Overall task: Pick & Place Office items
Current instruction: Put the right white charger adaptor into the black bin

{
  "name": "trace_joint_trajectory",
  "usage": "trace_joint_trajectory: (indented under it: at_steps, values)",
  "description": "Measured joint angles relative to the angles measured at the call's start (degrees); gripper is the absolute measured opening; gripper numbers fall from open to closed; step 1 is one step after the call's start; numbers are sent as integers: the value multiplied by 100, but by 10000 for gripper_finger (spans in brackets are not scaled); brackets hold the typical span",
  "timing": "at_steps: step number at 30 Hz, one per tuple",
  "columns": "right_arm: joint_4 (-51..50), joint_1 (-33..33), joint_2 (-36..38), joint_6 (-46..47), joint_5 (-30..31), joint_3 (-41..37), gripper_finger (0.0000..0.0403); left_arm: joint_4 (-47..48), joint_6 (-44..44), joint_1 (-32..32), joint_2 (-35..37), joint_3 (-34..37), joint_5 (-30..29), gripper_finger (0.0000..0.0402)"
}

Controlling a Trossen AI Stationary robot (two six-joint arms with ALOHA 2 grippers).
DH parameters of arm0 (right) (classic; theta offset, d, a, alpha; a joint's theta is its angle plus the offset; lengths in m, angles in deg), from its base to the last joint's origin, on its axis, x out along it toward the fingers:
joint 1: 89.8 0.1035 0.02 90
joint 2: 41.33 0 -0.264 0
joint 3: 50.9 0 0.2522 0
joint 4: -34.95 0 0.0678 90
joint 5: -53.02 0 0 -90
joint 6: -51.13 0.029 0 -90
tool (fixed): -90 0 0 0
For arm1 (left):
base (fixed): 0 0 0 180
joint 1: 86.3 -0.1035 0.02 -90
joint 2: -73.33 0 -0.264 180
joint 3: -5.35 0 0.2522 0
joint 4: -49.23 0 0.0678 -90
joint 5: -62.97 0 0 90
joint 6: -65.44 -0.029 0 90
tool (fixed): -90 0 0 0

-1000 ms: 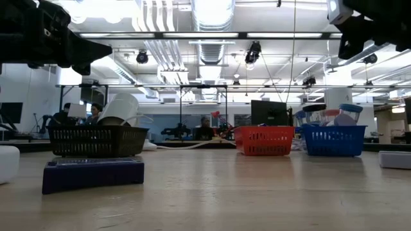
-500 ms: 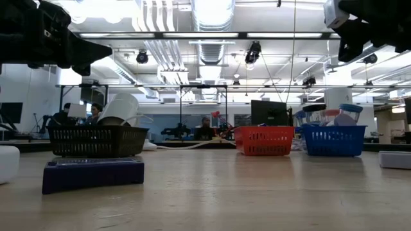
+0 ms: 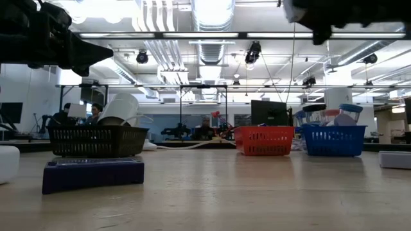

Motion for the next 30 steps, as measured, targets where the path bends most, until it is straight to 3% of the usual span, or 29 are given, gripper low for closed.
trace_joint_trajectory:
  at_steps: [4, 12, 23, 30]
  values:
    - [-276, -347, -1227, -118, -138, 908, 156, -2, 0, 0, 0, 0, 0, 16]
    - [-761, -1214, -3680, -375, -1645, 3014, 156, -4, -2, 0, 0, 0, 2, 14]
    - [-776, -1335, -6625, -797, -2295, 5532, 156, -9, -129, 0, 3, -164, -4, 14]
    - [-1303, -1412, -7851, -783, -2430, 6625, 156, -11, -105, -1, 4, -356, -5, 12]
